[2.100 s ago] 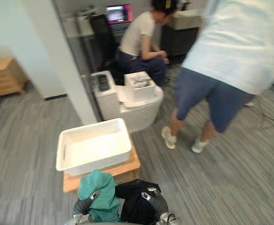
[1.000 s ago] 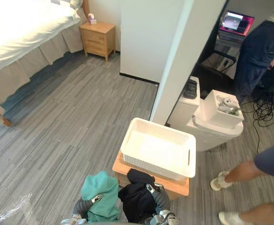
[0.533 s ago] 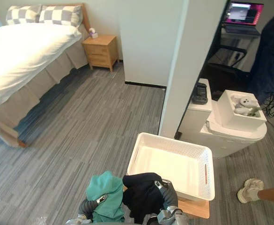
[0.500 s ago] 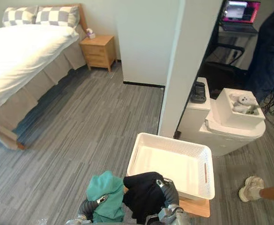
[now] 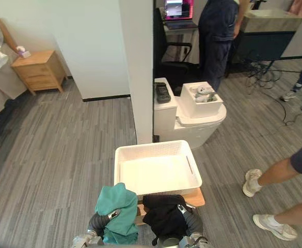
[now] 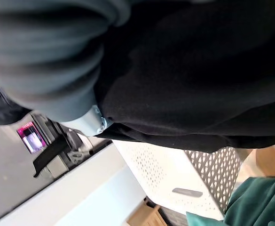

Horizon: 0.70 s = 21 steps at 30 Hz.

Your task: Tidy the bed and pick cloth on bed and put in laundry

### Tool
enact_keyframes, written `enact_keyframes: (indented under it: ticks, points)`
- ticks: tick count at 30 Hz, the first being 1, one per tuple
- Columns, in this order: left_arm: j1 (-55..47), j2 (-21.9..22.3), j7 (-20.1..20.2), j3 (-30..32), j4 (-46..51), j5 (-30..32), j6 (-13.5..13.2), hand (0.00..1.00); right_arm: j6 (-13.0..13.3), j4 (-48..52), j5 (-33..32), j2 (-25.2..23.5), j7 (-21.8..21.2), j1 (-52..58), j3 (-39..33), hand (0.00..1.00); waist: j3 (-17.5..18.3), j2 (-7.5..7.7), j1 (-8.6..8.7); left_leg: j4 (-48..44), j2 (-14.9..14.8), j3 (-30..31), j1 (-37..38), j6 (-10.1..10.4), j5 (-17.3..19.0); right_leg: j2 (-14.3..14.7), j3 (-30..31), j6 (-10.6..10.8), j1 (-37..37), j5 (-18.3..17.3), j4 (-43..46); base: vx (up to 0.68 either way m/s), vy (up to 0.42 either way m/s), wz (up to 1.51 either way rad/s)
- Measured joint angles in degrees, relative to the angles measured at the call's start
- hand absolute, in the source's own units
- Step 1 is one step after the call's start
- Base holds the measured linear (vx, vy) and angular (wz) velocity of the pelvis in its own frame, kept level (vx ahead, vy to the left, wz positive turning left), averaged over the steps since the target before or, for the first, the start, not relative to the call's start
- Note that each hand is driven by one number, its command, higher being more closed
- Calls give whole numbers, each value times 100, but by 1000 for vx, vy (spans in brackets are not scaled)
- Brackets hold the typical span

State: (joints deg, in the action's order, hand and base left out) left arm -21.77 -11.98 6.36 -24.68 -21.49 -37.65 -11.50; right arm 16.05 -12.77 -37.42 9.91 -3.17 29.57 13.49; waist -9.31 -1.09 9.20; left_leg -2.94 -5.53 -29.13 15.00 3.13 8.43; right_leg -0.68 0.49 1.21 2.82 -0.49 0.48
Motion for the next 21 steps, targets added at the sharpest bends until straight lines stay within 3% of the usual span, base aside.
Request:
enact_keyframes:
  ticks: [3, 5, 10, 18, 21]
  points:
    - [-50, -9, -38, -197, -12, -8, -22, 100, 196, 330, 63, -26, -7, 192, -103, 100, -29, -8, 27, -11, -40, -26, -106, 69, 246, 14, -109, -8, -256, -11, 325, -136, -61, -15]
    - [-86, -14, -51, -238, -13, -136, -72, 100, 402, 420, 68, -21, 3, 229, -279, 100, -50, -22, 70, 40, -15, 2, -158, 123, 232, 5, -110, 3, -345, 5, 323, -37, -37, -9]
    - [-166, -26, -274, -47, 83, -443, -166, 100, 631, 726, 258, 89, -7, 141, -819, 100, -81, -82, 7, 40, -67, 159, 69, 167, 164, 82, -150, -3, 33, 177, -29, 44, -7, -1]
    - [-216, -29, -300, 569, 675, -440, -152, 100, 636, 2090, 729, 850, -121, -877, -1125, 100, 35, 76, -478, 60, -33, 505, -241, 16, 117, 27, -490, 17, 156, 430, -625, 52, 8, 20]
    - [-188, 44, -302, 694, 675, -393, -82, 100, 468, 2099, 736, 1026, -65, -1563, -1127, 100, 100, 145, -591, 52, -24, 688, -322, -6, 101, 26, -670, 3, 168, 442, -594, 110, 2, 22]
